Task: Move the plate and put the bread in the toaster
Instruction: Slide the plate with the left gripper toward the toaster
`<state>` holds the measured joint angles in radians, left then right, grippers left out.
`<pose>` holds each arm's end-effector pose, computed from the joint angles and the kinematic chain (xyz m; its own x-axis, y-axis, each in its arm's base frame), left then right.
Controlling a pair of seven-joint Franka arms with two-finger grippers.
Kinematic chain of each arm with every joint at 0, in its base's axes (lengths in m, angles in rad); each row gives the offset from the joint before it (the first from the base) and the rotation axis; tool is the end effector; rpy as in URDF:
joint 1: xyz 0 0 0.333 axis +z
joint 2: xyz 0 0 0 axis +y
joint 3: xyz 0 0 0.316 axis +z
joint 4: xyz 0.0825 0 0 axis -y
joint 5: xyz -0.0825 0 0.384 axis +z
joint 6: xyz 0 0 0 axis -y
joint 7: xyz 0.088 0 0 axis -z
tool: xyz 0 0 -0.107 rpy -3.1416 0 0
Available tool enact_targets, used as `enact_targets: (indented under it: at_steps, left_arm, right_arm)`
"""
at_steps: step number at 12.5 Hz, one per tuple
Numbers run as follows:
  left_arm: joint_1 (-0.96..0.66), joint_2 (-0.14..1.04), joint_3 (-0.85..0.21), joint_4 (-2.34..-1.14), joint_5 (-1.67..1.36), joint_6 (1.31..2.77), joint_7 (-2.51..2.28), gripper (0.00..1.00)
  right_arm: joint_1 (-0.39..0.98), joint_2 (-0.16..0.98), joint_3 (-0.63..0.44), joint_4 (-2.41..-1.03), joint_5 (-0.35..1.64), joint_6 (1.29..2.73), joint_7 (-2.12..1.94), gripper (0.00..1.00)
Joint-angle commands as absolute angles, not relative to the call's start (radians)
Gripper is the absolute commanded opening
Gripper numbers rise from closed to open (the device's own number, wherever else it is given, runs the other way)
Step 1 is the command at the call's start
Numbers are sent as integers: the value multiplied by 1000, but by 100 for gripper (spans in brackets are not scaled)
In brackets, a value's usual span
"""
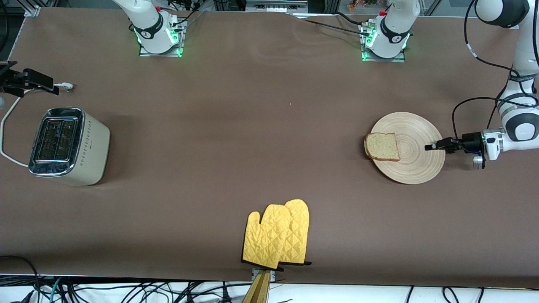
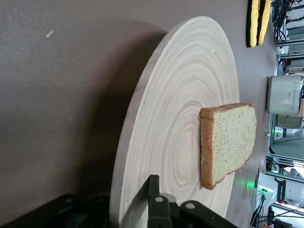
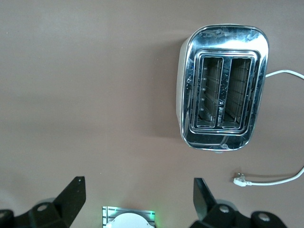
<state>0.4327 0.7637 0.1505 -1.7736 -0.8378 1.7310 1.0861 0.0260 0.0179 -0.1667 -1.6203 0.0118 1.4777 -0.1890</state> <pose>0.5153 0.2571 0.1121 0.9993 -0.0251 -0.0277 0.0078 -0.5831 0.8124 0.5414 -0.0746 0.5844 0.9866 0.0506 -0.1551 0.0452 -0.9982 -0.0386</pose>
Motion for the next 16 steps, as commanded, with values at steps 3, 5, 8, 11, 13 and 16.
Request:
enact_targets:
  at_steps: [3, 5, 8, 11, 13, 16]
  left_arm:
    - [414, 795, 104, -1759, -861, 1707, 1106, 0]
    - [414, 788, 84, -1756, -862, 1683, 1100, 0]
    - [413, 788, 55, -1753, -917, 1623, 1100, 0]
    - [410, 788, 40, -1752, -971, 1585, 1097, 0]
    - [407, 788, 15, -1752, -1003, 1572, 1080, 0]
    - [347, 784, -18, -1752, -1054, 1574, 1002, 0]
  right_arm:
    - [20, 11, -178, -1621, 34, 1465, -192, 100]
    - [20, 11, -178, -1620, 34, 1466, -192, 100]
    - [21, 11, -175, -1620, 34, 1466, -189, 100]
    - [26, 11, -170, -1618, 34, 1468, -192, 100]
    - [26, 9, -172, -1618, 34, 1465, -192, 100]
    - [26, 9, -170, -1618, 34, 1465, -192, 100]
